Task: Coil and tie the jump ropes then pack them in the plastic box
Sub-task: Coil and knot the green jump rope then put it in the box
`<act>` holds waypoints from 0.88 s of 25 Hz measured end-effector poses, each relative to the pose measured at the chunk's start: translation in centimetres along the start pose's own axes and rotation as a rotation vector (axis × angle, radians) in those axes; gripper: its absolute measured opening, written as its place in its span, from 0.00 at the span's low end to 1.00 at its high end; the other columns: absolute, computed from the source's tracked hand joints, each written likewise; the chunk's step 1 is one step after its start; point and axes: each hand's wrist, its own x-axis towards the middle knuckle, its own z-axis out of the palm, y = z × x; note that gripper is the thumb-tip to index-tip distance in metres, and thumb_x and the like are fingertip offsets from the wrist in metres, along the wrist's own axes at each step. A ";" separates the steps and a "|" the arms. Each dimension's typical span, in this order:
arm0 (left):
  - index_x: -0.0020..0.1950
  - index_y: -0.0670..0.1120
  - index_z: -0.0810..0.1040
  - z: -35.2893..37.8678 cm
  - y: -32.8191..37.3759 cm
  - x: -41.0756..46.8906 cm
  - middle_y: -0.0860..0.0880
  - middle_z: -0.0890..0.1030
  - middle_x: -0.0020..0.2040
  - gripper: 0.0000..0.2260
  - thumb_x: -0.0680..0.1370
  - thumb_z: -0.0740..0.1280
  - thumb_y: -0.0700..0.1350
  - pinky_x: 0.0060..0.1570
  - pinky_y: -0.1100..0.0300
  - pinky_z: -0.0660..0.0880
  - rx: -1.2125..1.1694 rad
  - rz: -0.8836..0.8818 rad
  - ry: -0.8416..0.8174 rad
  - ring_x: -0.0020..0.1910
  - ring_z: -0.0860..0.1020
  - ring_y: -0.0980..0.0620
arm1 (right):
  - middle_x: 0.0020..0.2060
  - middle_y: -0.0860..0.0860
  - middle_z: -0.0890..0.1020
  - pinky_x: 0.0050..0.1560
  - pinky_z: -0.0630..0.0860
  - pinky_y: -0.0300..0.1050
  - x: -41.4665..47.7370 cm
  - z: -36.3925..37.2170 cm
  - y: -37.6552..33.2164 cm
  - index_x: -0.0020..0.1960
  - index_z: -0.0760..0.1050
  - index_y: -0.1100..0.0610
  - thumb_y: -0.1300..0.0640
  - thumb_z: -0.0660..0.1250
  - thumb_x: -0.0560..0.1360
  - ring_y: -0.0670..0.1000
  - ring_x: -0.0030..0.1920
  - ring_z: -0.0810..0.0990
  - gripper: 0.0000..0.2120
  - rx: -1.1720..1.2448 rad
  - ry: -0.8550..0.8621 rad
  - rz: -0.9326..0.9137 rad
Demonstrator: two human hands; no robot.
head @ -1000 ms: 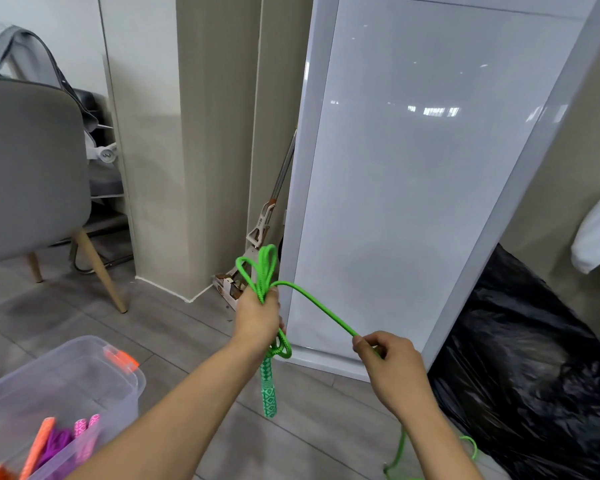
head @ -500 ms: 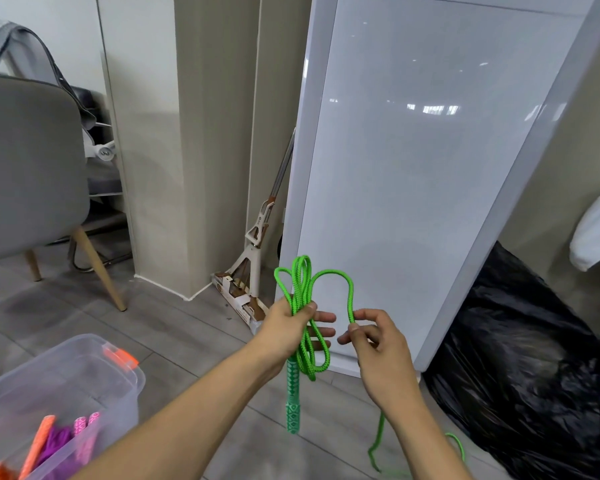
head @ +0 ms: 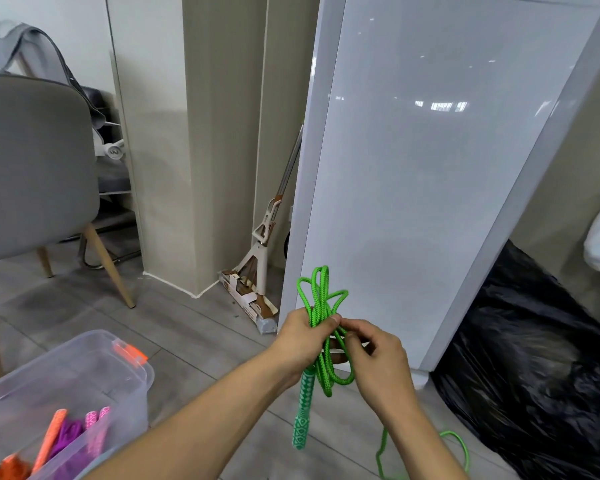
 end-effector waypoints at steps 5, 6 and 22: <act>0.57 0.37 0.74 -0.1 0.0 0.7 0.36 0.84 0.50 0.06 0.82 0.64 0.39 0.43 0.44 0.84 0.032 0.047 0.154 0.48 0.85 0.39 | 0.41 0.45 0.85 0.31 0.70 0.30 0.0 0.8 0.4 0.49 0.78 0.45 0.59 0.66 0.80 0.38 0.35 0.80 0.09 -0.105 0.005 0.019; 0.57 0.37 0.74 -0.2 0.3 0.8 0.38 0.85 0.49 0.05 0.83 0.62 0.38 0.43 0.45 0.84 0.007 0.055 0.165 0.46 0.85 0.40 | 0.40 0.45 0.85 0.30 0.69 0.30 0.0 0.8 0.5 0.48 0.77 0.46 0.57 0.67 0.79 0.39 0.34 0.79 0.06 -0.120 0.023 0.035; 0.42 0.41 0.68 -3.3 2.0 3.0 0.46 0.70 0.32 0.11 0.84 0.59 0.38 0.20 0.64 0.69 -0.485 0.010 0.382 0.21 0.68 0.54 | 0.36 0.43 0.86 0.37 0.70 0.43 0.0 -0.4 0.3 0.51 0.82 0.39 0.51 0.67 0.79 0.47 0.35 0.76 0.08 -0.200 -0.320 0.005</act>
